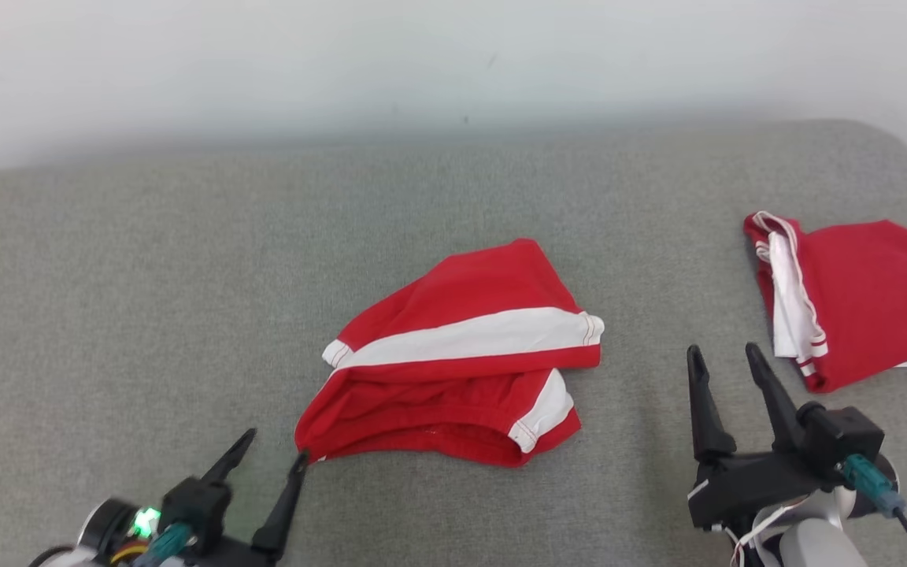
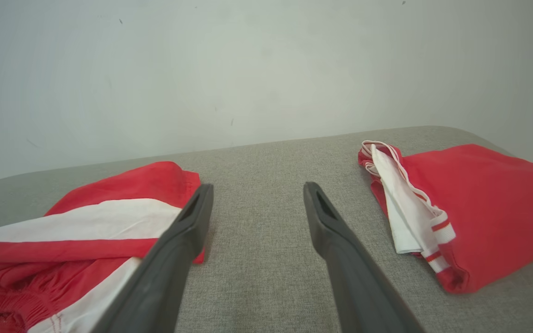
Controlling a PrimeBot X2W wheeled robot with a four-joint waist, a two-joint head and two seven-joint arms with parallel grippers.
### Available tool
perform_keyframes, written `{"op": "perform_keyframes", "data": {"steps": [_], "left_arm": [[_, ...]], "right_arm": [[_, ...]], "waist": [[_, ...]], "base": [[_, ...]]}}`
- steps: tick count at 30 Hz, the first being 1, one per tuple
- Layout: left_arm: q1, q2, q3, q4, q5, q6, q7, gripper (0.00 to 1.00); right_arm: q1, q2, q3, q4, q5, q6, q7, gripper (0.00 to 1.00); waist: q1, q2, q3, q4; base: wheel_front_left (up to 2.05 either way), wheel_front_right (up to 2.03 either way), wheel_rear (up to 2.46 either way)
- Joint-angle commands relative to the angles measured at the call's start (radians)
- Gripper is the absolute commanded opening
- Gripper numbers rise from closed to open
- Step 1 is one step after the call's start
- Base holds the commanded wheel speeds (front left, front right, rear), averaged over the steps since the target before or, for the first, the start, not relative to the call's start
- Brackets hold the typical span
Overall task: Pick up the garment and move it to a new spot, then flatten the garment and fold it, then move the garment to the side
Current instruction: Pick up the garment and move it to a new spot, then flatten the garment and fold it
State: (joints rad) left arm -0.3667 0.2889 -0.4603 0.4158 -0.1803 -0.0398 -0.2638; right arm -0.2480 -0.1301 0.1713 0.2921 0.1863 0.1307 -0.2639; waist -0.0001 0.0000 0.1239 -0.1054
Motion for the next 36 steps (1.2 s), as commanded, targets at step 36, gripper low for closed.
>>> {"op": "perform_keyframes", "data": {"steps": [36], "left_arm": [[0.288,-0.232,0.51,-0.208,0.089,-0.044,-0.001,1.0]], "right_arm": [[0.016,-0.015,0.096,0.082,0.015,0.0,0.001,1.0]], "waist": [[0.0001,0.0,-0.066,0.103]], "base": [[0.0,0.0,0.0]]}}
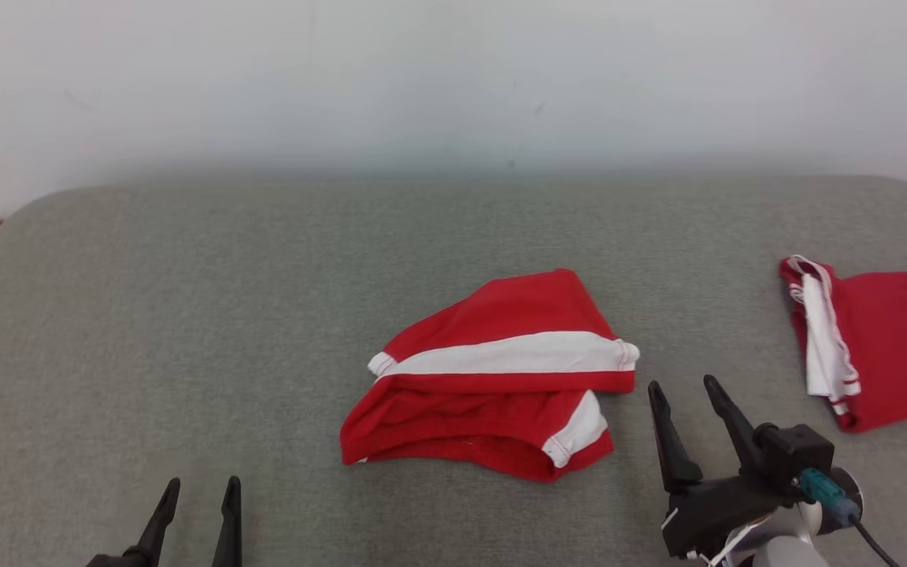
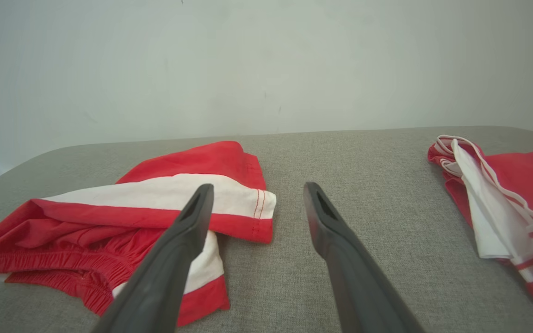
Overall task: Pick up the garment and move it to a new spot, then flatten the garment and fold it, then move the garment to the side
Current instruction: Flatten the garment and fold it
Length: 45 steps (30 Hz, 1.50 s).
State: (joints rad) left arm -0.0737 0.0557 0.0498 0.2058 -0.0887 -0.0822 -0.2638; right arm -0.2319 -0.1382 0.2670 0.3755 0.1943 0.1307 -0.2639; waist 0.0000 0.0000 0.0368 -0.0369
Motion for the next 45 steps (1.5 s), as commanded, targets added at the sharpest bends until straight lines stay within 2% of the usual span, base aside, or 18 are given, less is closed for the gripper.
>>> {"op": "perform_keyframes", "data": {"steps": [1,6,12,23,24,25,26,27,39,45], "left_arm": [[-0.011,-0.001,-0.002,0.002,-0.002,-0.003,-0.001,1.0],[-0.023,-0.004,-0.009,-0.004,-0.004,-0.011,-0.001,1.0],[-0.037,-0.005,-0.049,-0.017,-0.025,-0.009,-0.001,1.0],[-0.077,-0.005,-0.104,-0.045,-0.045,0.008,-0.001,1.0],[-0.077,-0.005,-0.107,-0.048,-0.045,0.008,-0.001,1.0],[-0.078,-0.005,-0.108,-0.05,-0.046,0.009,-0.001,1.0],[-0.081,-0.005,-0.109,-0.054,-0.045,0.008,-0.001,1.0],[-0.084,-0.005,-0.11,-0.058,-0.044,0.008,-0.001,1.0],[-0.089,-0.005,-0.125,-0.069,-0.053,0.004,-0.001,1.0],[-0.089,-0.004,-0.159,-0.071,-0.057,0.0,-0.001,1.0]], "right_arm": [[-0.013,-0.013,0.001,0.01,0.007,0.0,0.001,1.0],[-0.081,-0.028,0.001,0.092,0.018,0.0,0.001,1.0],[-0.136,-0.049,-0.068,0.183,0.02,0.0,0.001,1.0],[-0.204,-0.068,-0.118,0.319,0.048,0.0,0.001,1.0],[-0.211,-0.069,-0.116,0.325,0.051,0.0,0.001,0.77],[-0.216,-0.069,-0.114,0.325,0.055,0.0,0.001,0.4],[-0.219,-0.071,-0.112,0.324,0.056,0.0,0.001,0.15],[-0.223,-0.073,-0.109,0.317,0.06,0.0,0.001,0.0],[-0.166,-0.111,-0.129,0.175,0.069,0.0,0.0,0.0],[-0.073,-0.139,-0.164,0.089,0.068,0.0,0.001,0.0]], "waist": [[0.0,0.0,0.027,0.049],[0.0,0.0,0.054,0.116],[0.0,0.0,0.09,0.182],[0.0,0.0,0.153,0.244],[0.0,0.0,0.156,0.245],[0.0,0.0,0.158,0.246],[0.0,0.0,0.16,0.246],[0.0,0.0,0.161,0.245],[0.0,0.0,0.134,0.16],[0.0,0.0,0.104,0.109]], "base": [[0.0,0.0,0.0],[0.0,0.0,0.0],[0.0,0.0,0.0],[0.0,0.0,0.0],[0.0,0.0,0.0],[0.0,0.0,0.0],[0.0,0.0,0.0],[0.0,0.0,0.0],[0.0,0.0,0.0],[0.0,0.0,0.0]]}}
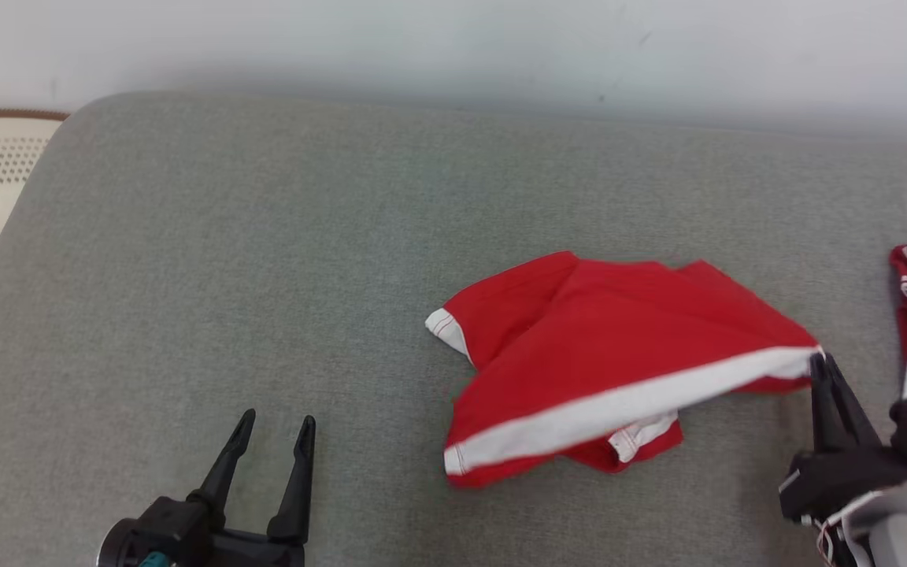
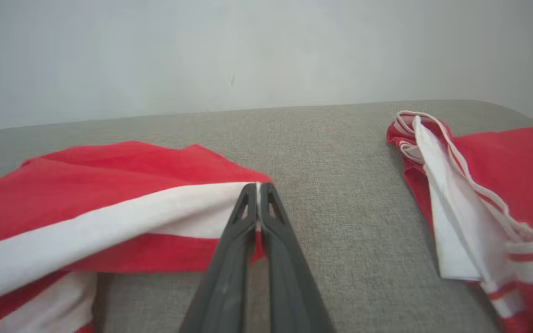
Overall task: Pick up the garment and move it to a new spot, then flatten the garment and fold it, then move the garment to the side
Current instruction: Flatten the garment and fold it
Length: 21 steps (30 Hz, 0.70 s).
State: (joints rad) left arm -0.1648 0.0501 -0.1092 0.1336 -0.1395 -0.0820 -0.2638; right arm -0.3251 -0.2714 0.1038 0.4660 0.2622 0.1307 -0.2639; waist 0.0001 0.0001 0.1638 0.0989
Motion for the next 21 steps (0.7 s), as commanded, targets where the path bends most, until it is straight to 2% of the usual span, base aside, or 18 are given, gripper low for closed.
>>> {"op": "perform_keyframes", "data": {"steps": [1,6,7,8,9,10,11,21], "left_arm": [[0.004,0.001,-0.015,0.002,-0.008,-0.003,-0.001,1.0],[0.009,0.001,-0.048,0.015,-0.018,-0.012,-0.001,1.0],[0.008,0.001,-0.055,0.017,-0.021,-0.012,-0.001,1.0],[0.008,0.001,-0.061,0.02,-0.023,-0.012,-0.001,1.0],[0.01,0.001,-0.068,0.026,-0.023,-0.014,-0.001,1.0],[0.01,0.001,-0.075,0.029,-0.024,-0.016,-0.001,1.0],[0.012,0.001,-0.08,0.035,-0.024,-0.017,-0.001,1.0],[0.03,0.001,-0.13,0.07,-0.055,-0.03,-0.001,1.0]], "right_arm": [[0.057,-0.01,0.003,-0.008,0.007,0.0,0.001,0.0],[0.108,-0.025,0.035,0.039,0.017,0.0,0.001,0.0],[0.113,-0.025,0.038,0.053,0.017,0.0,0.001,0.17],[0.117,-0.024,0.035,0.064,0.02,0.0,0.001,0.27],[0.118,-0.026,0.035,0.072,0.014,0.0,0.001,0.42],[0.117,-0.025,0.03,0.081,0.014,0.0,0.001,0.87],[0.118,-0.022,0.029,0.09,0.014,0.0,0.0,1.0],[0.117,0.01,0.028,0.038,-0.016,0.0,0.001,1.0]], "waist": [[-0.0001,-0.0001,-0.034,-0.041],[-0.0001,-0.0001,-0.05,-0.071],[-0.0001,-0.0001,-0.052,-0.074],[-0.0001,-0.0001,-0.055,-0.078],[-0.0001,-0.0001,-0.056,-0.082],[-0.0001,-0.0001,-0.058,-0.086],[-0.0001,-0.0001,-0.061,-0.091],[-0.0001,-0.0001,-0.093,-0.127]], "base": [[0.0,0.0,0.0],[0.0,0.0,0.0],[0.0,0.0,0.0],[0.0,0.0,0.0],[0.0,0.0,0.0],[0.0,0.0,0.0],[0.0,0.0,0.0],[0.0,0.0,0.0]]}}
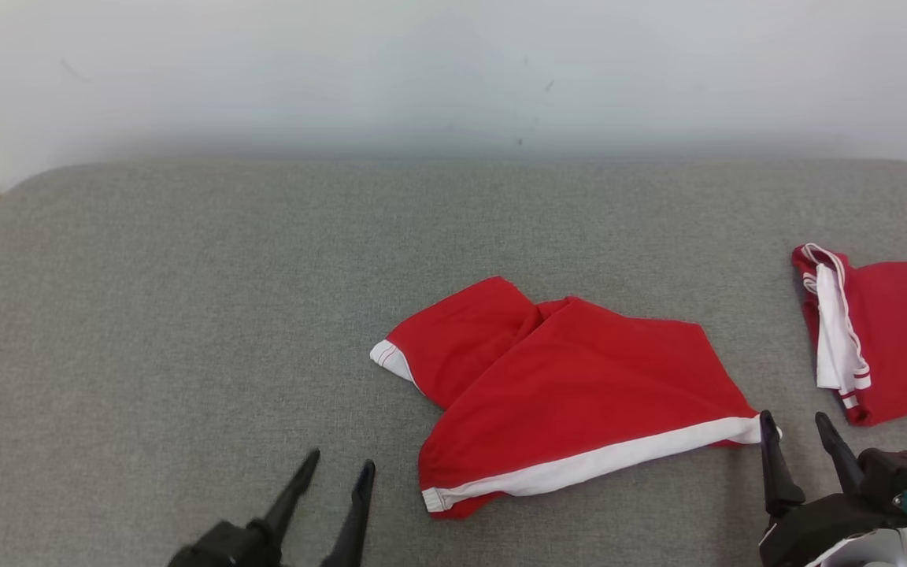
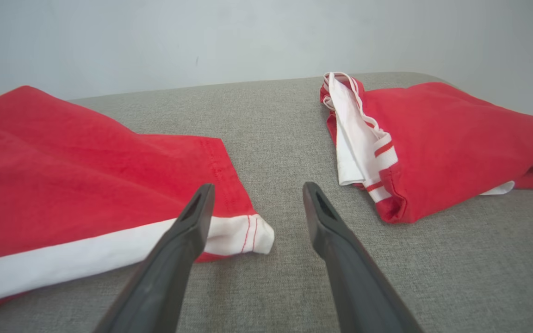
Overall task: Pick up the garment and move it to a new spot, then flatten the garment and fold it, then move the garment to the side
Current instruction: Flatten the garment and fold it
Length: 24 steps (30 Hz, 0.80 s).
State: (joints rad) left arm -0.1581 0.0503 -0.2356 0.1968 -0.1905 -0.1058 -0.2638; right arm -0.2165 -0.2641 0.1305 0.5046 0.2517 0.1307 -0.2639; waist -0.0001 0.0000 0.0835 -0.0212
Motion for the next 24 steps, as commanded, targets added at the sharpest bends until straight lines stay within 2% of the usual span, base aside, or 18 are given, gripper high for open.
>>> {"op": "perform_keyframes", "data": {"steps": [1,6,12,24], "left_arm": [[0.028,0.001,-0.015,0.014,-0.017,-0.006,-0.001,1.0],[0.042,0.001,-0.081,0.072,-0.107,-0.015,-0.001,1.0],[-0.013,0.001,-0.121,0.124,-0.204,-0.022,-0.001,1.0],[-0.129,0.001,-0.148,0.276,-0.25,-0.024,-0.001,1.0]], "right_arm": [[0.015,0.009,0.004,-0.005,-0.007,0.0,0.001,1.0],[0.021,0.033,0.022,-0.041,-0.025,0.0,0.001,1.0],[-0.007,0.033,0.05,-0.072,-0.023,0.0,0.001,1.0],[-0.026,0.033,0.051,-0.09,-0.019,0.0,0.001,1.0]], "waist": [[0.0001,0.0,-0.019,-0.009],[0.0001,0.0,-0.031,-0.04],[0.0001,0.0,-0.002,-0.085],[0.0001,0.0,0.041,-0.152]], "base": [[0.0,0.0,0.0],[0.0,0.0,0.0],[0.0,0.0,0.0],[0.0,0.0,0.0]]}}
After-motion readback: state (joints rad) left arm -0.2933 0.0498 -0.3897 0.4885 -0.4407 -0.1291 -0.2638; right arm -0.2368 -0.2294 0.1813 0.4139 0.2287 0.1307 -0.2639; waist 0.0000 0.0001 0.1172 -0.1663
